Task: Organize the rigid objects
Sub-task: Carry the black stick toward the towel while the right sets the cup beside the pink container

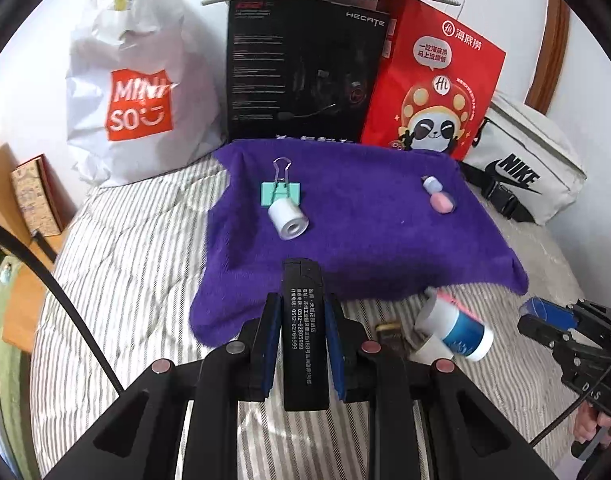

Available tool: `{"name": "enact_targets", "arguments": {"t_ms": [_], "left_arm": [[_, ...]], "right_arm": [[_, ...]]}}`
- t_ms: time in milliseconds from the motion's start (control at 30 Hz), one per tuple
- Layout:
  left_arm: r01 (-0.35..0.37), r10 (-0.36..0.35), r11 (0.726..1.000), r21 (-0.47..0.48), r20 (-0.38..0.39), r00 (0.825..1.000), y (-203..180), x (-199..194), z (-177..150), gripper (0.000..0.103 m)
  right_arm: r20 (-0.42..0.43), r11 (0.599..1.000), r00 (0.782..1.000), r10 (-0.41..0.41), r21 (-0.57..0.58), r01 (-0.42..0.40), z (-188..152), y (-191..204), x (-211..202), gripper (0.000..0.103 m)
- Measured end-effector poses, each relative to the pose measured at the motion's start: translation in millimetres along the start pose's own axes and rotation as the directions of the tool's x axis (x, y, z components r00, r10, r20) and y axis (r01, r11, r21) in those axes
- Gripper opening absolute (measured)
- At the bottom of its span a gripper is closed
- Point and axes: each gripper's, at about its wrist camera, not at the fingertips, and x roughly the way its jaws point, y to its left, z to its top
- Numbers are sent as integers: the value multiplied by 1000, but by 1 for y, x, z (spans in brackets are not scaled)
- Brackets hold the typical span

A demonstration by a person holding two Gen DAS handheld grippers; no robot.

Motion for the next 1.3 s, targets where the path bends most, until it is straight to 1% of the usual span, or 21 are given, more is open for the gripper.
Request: {"name": "enact_targets", "arguments": {"t_ms": [267, 500, 633, 767, 900, 1100, 1300], "left_arm": [[15, -15, 1000, 24, 12, 1000, -4, 11, 23, 21], [26, -26, 1000, 14, 22, 999, -3, 22, 40, 21], [29, -29, 1000, 6, 22, 999, -1, 27, 45, 21], [35, -35, 999, -1, 8, 999, 2, 36, 46, 21], [42, -43, 999, -16, -1, 999, 7, 44, 48, 21], [50, -50, 999, -21, -13, 999, 12, 53, 50, 21], [60, -60, 998, -27, -19, 998, 16, 60, 51, 21]], "right_arm": [[35, 998, 998, -49, 40, 48, 33, -24, 2, 27], [39, 996, 997, -62, 71, 60, 59, -44, 22, 27], [38, 994, 996, -77, 83, 73, 74, -57, 41, 27], [10, 994, 996, -93, 66, 92, 87, -64, 66, 27], [-25, 992, 994, -107, 57, 109, 90, -67, 89, 27], [-76, 991, 989, -129, 36, 132, 90, -69, 113, 27], [-101, 989, 984, -144, 26, 147, 89, -71, 125, 27]]}}
